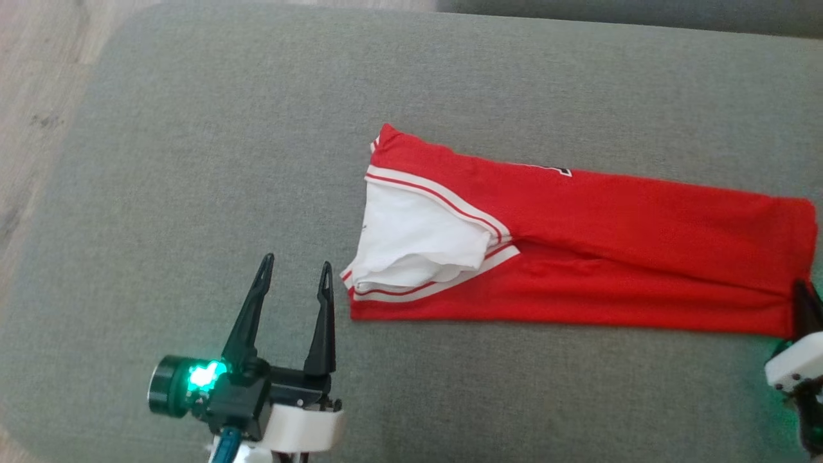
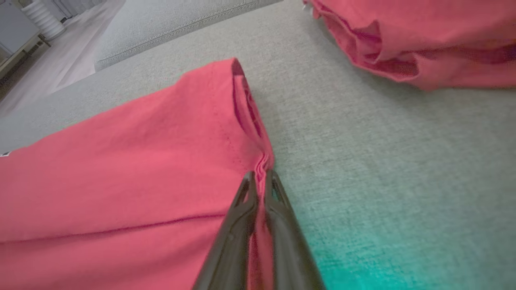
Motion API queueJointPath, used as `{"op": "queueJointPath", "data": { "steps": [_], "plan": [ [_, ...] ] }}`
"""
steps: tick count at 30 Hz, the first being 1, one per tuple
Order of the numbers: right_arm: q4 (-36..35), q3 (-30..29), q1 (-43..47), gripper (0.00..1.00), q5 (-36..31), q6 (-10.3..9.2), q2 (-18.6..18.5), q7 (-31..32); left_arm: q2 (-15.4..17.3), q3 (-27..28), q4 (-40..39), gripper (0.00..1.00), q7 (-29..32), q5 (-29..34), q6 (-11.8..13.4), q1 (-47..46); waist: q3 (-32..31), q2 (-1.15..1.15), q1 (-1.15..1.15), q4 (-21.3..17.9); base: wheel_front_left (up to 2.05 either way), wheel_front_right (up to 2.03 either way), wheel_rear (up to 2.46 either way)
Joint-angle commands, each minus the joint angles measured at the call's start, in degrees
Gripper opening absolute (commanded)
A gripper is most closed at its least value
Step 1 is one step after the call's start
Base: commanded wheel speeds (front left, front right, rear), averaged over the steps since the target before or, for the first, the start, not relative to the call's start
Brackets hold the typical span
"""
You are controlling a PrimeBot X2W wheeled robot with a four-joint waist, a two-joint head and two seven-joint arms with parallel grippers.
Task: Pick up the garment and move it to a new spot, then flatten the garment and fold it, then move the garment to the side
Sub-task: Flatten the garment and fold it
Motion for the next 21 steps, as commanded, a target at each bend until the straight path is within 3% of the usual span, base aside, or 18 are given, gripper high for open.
{"op": "queueJointPath", "data": {
  "steps": [1,7,12,16,21],
  "plan": [
    [-1.29,0.01,0.49,0.0,0.38,-0.05,-2.15,-0.38,-0.18,2.41,-1.63,1.0,-0.3,0.59,-0.27,-0.79,-0.18,0.0,0.0,-0.34,0.0,0.0,0.0],
    [-3.9,-2.55,-0.49,0.0,-0.32,-0.05,-7.66,0.81,0.07,4.03,-1.44,1.0,-0.3,3.08,-0.56,-0.04,-0.55,0.0,0.0,-2.68,0.0,0.0,0.0],
    [-11.54,-4.77,-1.29,0.0,-0.4,-0.05,-9.72,5.28,0.22,4.5,-1.02,1.0,-0.3,4.01,-1.31,0.52,-1.0,0.0,0.0,-4.13,0.0,0.0,0.0],
    [-22.66,-3.8,-1.47,0.0,4.93,-0.05,-6.09,12.0,-0.08,4.78,-0.81,1.0,-0.3,4.34,-1.69,0.44,-1.02,0.0,0.0,-4.6,0.0,0.0,0.0],
    [-37.78,-0.19,-0.9,0.0,8.91,-0.05,1.98,20.03,-0.72,4.94,-0.36,1.0,-0.3,4.4,-2.3,0.19,-0.54,0.0,0.0,-4.44,0.0,0.0,0.0]
  ]
}}
